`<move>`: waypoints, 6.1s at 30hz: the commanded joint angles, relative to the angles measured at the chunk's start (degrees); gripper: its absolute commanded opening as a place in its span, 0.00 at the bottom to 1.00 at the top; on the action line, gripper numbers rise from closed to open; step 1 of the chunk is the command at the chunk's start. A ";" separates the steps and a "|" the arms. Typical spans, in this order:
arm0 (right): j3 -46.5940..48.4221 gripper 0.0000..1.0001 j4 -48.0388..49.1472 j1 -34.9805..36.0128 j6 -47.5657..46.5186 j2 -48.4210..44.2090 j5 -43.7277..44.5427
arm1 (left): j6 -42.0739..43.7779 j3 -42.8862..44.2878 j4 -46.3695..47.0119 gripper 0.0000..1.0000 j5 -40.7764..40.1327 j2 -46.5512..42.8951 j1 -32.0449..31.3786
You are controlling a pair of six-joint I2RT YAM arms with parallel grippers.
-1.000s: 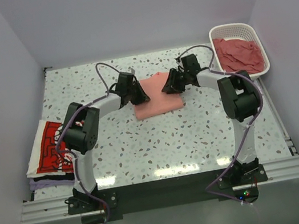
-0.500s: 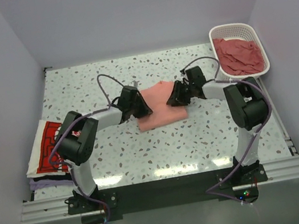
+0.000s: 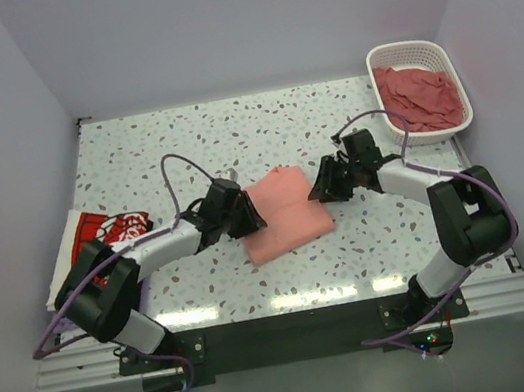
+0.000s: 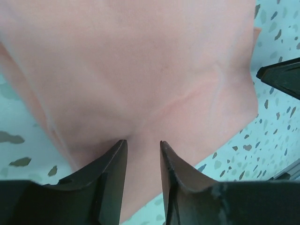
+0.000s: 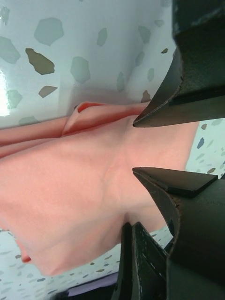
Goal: Fold and stack the t-shirts
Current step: Fold the tshirt, then neatly place the folded tshirt to the corner
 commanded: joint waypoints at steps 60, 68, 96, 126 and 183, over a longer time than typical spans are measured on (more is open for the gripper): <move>1.76 0.48 -5.81 -0.04 -3.50 -11.30 3.07 | -22.61 14.45 -37.45 0.00 -16.88 9.04 3.36; 2.11 0.48 -7.30 0.05 -3.32 -13.50 2.99 | -26.23 32.74 -54.65 0.00 -22.34 14.75 10.03; 2.90 0.48 -9.42 0.05 -3.32 -15.61 2.11 | -19.73 61.22 -68.01 0.00 -21.90 15.02 44.31; 4.40 0.48 -10.20 0.14 -2.27 -17.01 1.67 | -10.85 77.04 -72.40 0.00 -18.91 10.63 56.01; -2.11 0.49 -13.98 5.50 -3.24 -27.21 3.78 | -6.96 14.65 -54.74 1.00 -22.16 -33.59 43.20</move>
